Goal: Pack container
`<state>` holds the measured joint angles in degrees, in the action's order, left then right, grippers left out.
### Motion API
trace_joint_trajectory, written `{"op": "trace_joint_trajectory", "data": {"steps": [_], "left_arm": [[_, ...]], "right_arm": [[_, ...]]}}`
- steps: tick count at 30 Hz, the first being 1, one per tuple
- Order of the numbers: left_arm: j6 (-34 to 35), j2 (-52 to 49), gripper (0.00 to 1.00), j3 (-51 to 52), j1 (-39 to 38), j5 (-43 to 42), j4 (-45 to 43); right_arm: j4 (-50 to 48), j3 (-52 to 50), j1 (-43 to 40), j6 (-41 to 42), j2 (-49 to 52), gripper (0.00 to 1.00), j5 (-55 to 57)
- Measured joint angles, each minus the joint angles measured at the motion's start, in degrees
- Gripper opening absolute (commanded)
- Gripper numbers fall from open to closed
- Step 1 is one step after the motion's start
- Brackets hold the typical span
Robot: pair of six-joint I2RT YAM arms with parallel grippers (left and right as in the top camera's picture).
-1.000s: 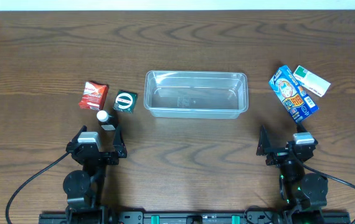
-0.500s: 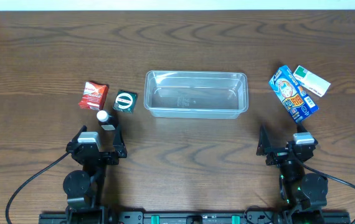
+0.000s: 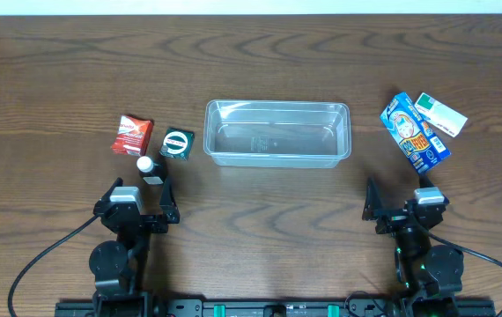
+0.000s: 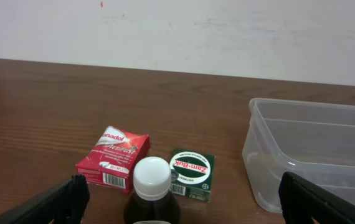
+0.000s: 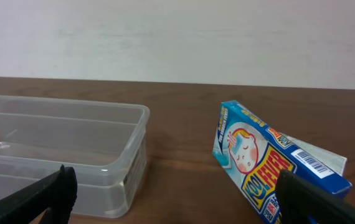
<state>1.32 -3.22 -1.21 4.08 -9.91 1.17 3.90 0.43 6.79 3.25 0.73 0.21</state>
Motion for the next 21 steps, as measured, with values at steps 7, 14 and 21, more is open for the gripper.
{"op": "trace_joint_trajectory", "data": {"steps": [7, 14, 21], "left_arm": [[0.0, 0.0, 0.98, 0.0, 0.0, 0.0, 0.0], [0.0, 0.0, 0.98, 0.0, 0.0, 0.0, 0.0], [0.1, 0.0, 0.98, 0.0, 0.0, 0.0, 0.0]], "right_arm": [[-1.2, 0.0, 0.0, 2.1, 0.0, 0.99, -3.4], [1.1, 6.7, -0.2, 2.5, 3.3, 0.99, -6.2], [13.2, 32.6, -4.2, 0.1, 25.1, 0.99, -8.6]]}}
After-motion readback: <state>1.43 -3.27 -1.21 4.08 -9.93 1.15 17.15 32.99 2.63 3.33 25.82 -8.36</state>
